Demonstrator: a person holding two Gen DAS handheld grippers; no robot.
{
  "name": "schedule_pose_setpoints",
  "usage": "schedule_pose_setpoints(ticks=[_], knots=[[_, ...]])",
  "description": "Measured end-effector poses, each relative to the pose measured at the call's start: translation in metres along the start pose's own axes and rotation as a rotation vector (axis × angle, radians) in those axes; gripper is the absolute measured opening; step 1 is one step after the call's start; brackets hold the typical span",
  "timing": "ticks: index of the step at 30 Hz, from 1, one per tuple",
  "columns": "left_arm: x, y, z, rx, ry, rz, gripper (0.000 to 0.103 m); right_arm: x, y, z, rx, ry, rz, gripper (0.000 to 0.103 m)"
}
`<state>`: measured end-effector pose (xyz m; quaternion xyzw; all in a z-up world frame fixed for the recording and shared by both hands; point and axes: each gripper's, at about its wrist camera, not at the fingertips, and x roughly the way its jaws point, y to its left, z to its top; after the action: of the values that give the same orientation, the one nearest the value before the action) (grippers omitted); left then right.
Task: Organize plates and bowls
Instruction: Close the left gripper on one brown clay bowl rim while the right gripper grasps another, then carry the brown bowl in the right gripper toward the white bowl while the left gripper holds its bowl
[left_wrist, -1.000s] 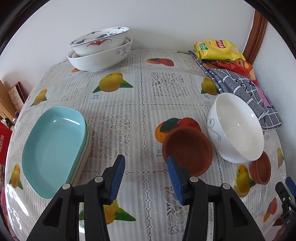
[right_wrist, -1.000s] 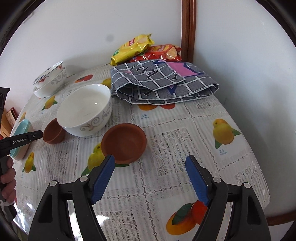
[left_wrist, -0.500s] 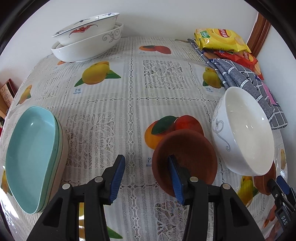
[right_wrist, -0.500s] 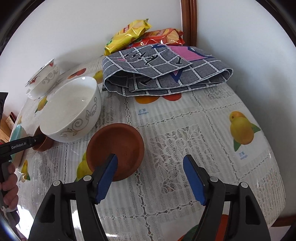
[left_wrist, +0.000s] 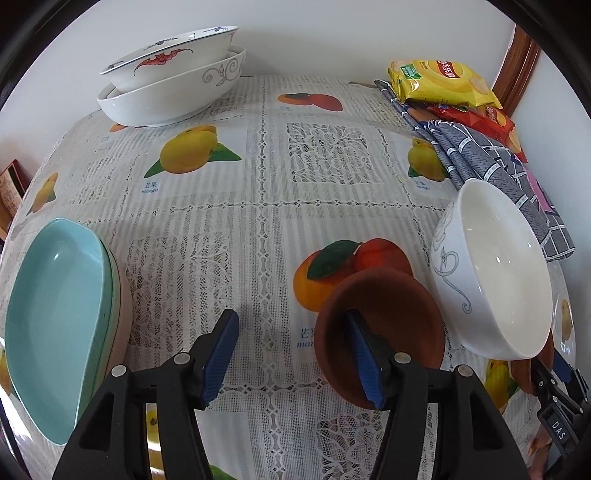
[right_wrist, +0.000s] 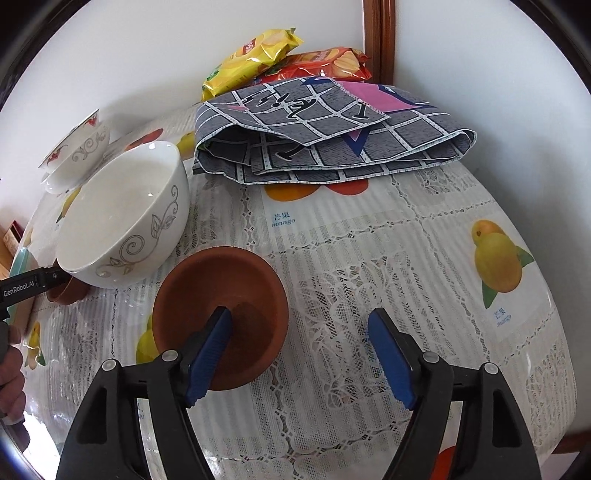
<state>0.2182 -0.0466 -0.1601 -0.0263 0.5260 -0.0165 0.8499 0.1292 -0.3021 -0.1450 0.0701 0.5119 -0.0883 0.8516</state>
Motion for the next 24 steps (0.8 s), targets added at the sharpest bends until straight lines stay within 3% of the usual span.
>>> schedule_pose_setpoints(ticks=[3, 5, 9, 12, 18, 24], knots=[[0.000, -0.001, 0.000, 0.008, -0.016, -0.001, 0.057, -0.001, 0.003, -0.001, -0.007, -0.017, -0.007, 0.072], [-0.001, -0.001, 0.000, 0.005, -0.017, -0.014, 0.052, -0.004, 0.005, -0.002, -0.015, -0.033, -0.001, 0.058], [-0.002, -0.007, 0.002, 0.029, -0.013, -0.051, 0.030, -0.005, 0.007, -0.001, -0.019, -0.038, 0.024, 0.029], [-0.002, -0.011, 0.002, 0.040, -0.013, -0.077, 0.018, -0.005, 0.007, -0.001, 0.003, -0.035, 0.024, 0.018], [-0.010, -0.010, 0.001, 0.037, -0.024, -0.093, 0.010, -0.010, 0.002, 0.000, 0.055, -0.027, 0.082, 0.009], [-0.023, -0.003, 0.001, 0.038, -0.043, -0.095, 0.009, -0.023, 0.012, 0.003, 0.033, -0.056, 0.065, 0.009]])
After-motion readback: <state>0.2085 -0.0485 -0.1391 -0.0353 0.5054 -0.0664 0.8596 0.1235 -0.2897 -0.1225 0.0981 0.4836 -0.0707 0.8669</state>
